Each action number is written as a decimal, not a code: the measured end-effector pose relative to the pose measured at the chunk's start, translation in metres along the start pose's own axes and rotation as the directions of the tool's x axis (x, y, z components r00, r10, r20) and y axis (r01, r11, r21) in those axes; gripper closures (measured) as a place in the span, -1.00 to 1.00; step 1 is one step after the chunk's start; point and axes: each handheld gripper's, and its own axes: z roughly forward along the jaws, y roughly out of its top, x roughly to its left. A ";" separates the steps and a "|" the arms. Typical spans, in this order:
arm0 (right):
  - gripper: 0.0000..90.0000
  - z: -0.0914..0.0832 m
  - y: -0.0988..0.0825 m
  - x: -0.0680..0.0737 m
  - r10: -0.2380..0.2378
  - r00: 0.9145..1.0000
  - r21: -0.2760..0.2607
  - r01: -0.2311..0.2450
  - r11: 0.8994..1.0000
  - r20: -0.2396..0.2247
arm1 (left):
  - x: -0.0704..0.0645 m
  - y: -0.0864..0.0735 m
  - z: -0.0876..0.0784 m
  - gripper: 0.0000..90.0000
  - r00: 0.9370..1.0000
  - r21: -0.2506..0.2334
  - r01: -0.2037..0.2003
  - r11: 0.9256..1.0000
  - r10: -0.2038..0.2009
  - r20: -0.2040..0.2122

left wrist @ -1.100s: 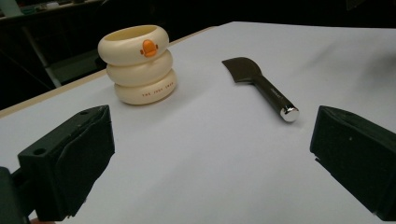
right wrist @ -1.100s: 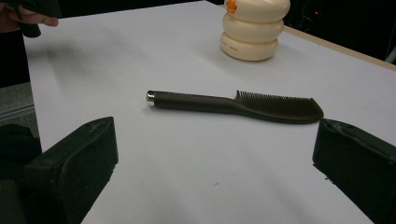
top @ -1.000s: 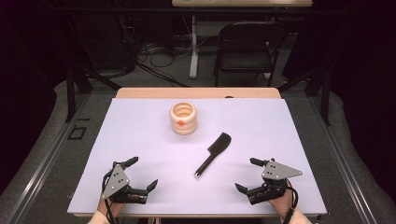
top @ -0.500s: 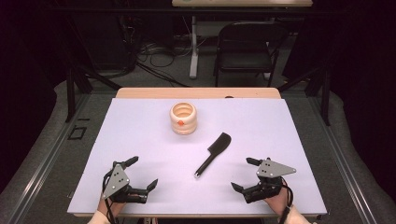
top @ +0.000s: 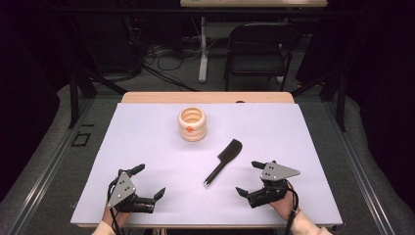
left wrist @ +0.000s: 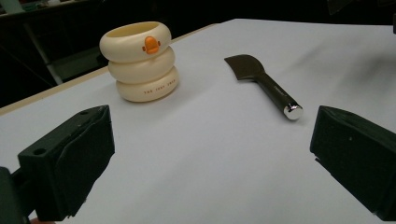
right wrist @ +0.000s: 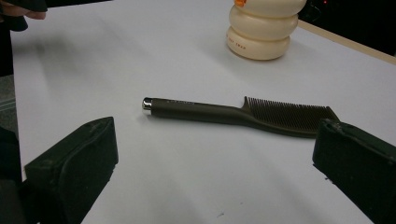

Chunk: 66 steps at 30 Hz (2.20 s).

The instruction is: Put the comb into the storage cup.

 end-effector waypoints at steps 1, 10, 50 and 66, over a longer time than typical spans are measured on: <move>-1.00 0.004 0.001 -0.001 -0.001 1.000 0.006 0.001 1.000 -0.003 | 0.000 0.000 0.000 -1.00 1.000 0.002 -0.001 1.000 0.001 -0.002; -1.00 0.018 0.008 -0.002 -0.004 1.000 0.017 0.004 1.000 -0.013 | 0.001 0.000 0.001 -1.00 1.000 0.003 0.002 1.000 -0.002 -0.005; -1.00 0.061 0.027 0.006 -0.002 0.996 0.034 0.005 0.999 -0.089 | 0.001 0.000 0.002 -1.00 1.000 0.005 0.006 1.000 -0.005 -0.015; -1.00 0.080 0.031 0.008 0.001 0.995 0.067 0.006 0.998 -0.102 | 0.001 0.000 0.002 -1.00 1.000 0.004 0.007 1.000 -0.007 -0.016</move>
